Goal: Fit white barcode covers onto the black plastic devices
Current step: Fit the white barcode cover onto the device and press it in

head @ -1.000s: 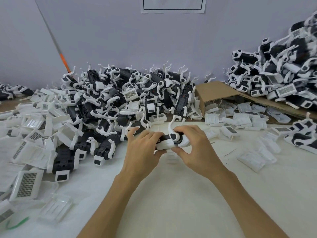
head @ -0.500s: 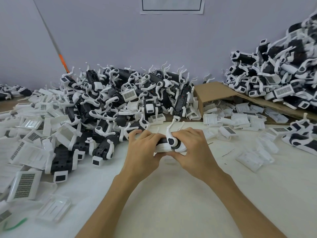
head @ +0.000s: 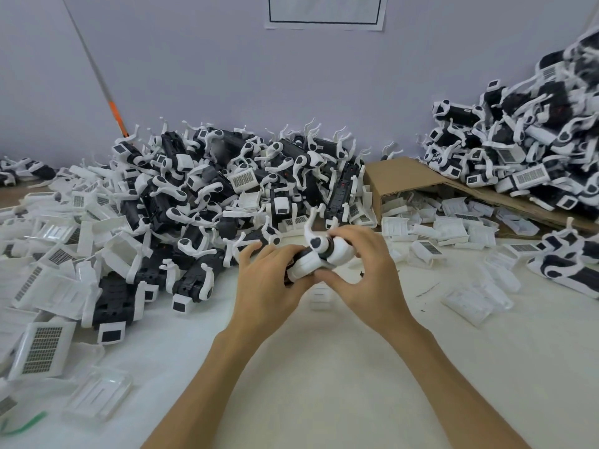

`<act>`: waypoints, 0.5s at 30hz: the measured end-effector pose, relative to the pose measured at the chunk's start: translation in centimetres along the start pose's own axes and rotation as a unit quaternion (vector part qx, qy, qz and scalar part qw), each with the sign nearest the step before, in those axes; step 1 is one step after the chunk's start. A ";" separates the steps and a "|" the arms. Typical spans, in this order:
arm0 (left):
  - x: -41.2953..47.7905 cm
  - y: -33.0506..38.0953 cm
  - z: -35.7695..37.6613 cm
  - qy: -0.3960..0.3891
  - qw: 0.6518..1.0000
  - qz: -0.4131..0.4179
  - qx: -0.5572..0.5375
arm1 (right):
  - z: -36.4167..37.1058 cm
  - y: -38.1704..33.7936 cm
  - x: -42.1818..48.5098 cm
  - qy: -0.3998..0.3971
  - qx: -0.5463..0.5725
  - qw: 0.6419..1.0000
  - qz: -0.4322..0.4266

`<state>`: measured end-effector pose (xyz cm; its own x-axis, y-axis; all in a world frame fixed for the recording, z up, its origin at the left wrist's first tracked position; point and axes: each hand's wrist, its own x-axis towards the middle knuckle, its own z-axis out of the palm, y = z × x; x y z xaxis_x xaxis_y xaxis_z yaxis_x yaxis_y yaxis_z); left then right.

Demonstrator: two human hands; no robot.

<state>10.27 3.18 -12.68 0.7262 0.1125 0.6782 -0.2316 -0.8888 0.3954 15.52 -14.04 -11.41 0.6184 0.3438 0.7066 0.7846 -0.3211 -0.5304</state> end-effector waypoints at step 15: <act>0.2 -1.1 -1.1 0.055 0.982 -0.086 -0.157 | -7.3 -0.5 0.9 -0.050 0.374 0.850 0.368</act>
<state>9.93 4.67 -12.30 0.7018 0.3107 0.6410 -0.3133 -0.6735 0.6695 15.32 -20.04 -7.09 0.9253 0.3779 0.0312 -0.0301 0.1553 -0.9874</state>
